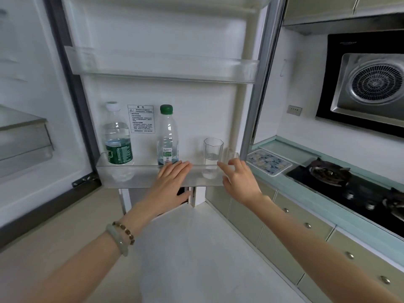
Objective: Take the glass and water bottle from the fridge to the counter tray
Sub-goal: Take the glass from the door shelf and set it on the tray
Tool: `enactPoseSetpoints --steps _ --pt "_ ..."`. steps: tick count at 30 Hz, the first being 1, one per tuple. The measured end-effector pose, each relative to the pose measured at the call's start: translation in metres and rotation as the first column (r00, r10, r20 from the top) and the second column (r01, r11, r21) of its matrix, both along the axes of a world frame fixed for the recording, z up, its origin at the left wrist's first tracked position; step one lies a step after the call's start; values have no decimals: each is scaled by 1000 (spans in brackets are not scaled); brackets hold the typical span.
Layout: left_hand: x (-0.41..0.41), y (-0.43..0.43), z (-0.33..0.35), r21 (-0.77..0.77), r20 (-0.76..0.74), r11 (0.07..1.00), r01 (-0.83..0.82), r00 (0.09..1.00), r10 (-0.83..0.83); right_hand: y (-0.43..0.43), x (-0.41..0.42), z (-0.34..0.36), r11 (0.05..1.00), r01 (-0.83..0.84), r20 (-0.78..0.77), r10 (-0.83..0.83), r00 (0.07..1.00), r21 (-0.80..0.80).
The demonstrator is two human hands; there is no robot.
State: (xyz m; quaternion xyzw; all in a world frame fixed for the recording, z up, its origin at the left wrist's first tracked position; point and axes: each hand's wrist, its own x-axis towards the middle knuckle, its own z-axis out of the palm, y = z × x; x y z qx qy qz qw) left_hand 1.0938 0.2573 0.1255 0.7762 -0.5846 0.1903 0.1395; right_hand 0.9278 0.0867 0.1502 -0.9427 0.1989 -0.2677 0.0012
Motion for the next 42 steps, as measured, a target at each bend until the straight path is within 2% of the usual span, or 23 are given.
enactPoseSetpoints --steps 9,14,34,42 --pt "-17 -17 0 79 15 980 -184 983 183 -28 1 -5 991 -130 -21 131 991 33" --pt "-20 -28 8 123 -18 966 -228 973 232 -40 7 -3 989 -136 -39 139 990 53" --pt "9 -75 11 127 -58 966 -223 971 232 -86 49 5 984 -74 -137 97 986 165" --pt "11 -77 7 104 -53 971 -216 973 223 -96 57 7 979 -117 -80 132 988 169"
